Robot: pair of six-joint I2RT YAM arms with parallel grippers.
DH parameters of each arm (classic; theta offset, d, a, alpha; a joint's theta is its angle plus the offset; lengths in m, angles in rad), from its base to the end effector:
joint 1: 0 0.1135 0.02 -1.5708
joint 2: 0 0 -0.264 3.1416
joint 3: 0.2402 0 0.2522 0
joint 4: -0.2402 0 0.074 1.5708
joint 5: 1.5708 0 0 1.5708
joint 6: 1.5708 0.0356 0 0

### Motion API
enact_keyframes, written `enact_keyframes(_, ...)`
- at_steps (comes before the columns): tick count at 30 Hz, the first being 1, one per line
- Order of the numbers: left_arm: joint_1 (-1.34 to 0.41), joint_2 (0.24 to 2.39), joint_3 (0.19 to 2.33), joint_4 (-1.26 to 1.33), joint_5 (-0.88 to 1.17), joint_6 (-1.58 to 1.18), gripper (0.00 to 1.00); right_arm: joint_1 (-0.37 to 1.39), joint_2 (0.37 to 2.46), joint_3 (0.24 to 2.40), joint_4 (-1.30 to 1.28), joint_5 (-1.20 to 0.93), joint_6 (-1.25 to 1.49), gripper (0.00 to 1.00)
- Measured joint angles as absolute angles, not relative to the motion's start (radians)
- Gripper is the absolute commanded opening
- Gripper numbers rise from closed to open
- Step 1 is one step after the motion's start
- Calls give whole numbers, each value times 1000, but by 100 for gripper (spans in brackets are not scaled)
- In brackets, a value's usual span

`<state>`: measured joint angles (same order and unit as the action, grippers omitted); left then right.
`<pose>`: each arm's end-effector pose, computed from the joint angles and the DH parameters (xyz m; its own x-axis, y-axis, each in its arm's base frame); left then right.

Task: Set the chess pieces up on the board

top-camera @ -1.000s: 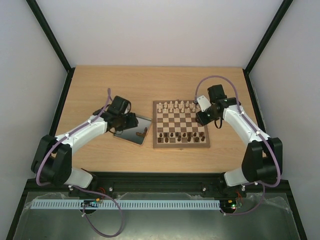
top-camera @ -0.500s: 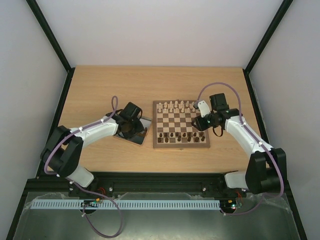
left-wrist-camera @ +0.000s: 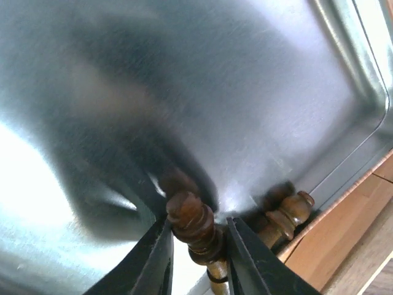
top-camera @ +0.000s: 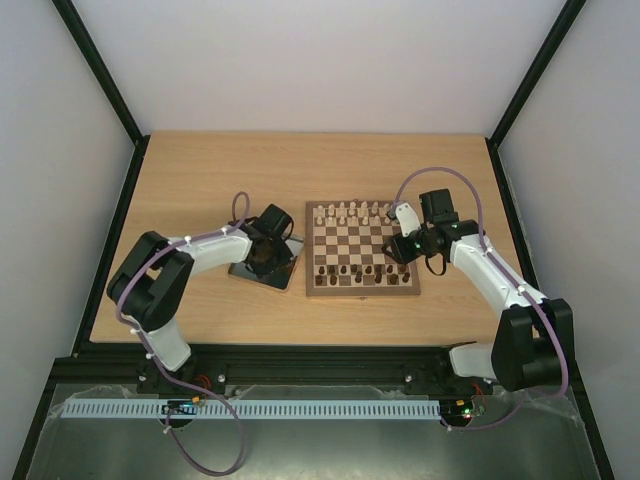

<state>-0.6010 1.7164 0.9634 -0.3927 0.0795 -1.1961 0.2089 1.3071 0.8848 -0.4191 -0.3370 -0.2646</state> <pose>0.2650 -0.1851 0.1512 -0.8247 -0.5593 -0.0836 -0.4830 0.7735 -0.4103 0.2626 0.0677 0.2425 -0.5964 -0.3787 -0.7077 -0.5877 0.8066 0.0637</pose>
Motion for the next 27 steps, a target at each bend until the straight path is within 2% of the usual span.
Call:
enact_keyframes(7,-588,1792,1063,-439,54,-1111,3,209,1307,878,-419,-346,-266,36)
enact_keyframes(14,-550,1886,1218,-523,-53,-823,2,209,1307,876,-419,-353,-270,36)
enact_keyframes(20,-545,1926,1256,-590,-137,-599,2,209,1307,876,-419,-359,-273,36)
enact_keyframes(22,-545,1930,1256,-604,-144,-543,4,209,1308,876,-419,-360,-273,36)
enact_keyframes(24,-550,1930,1256,-616,-156,-498,15,209,1309,876,-419,-360,-273,36)
enact_keyframes(27,-564,1930,1256,-638,-185,-445,23,209,1309,876,-419,-361,-273,36)
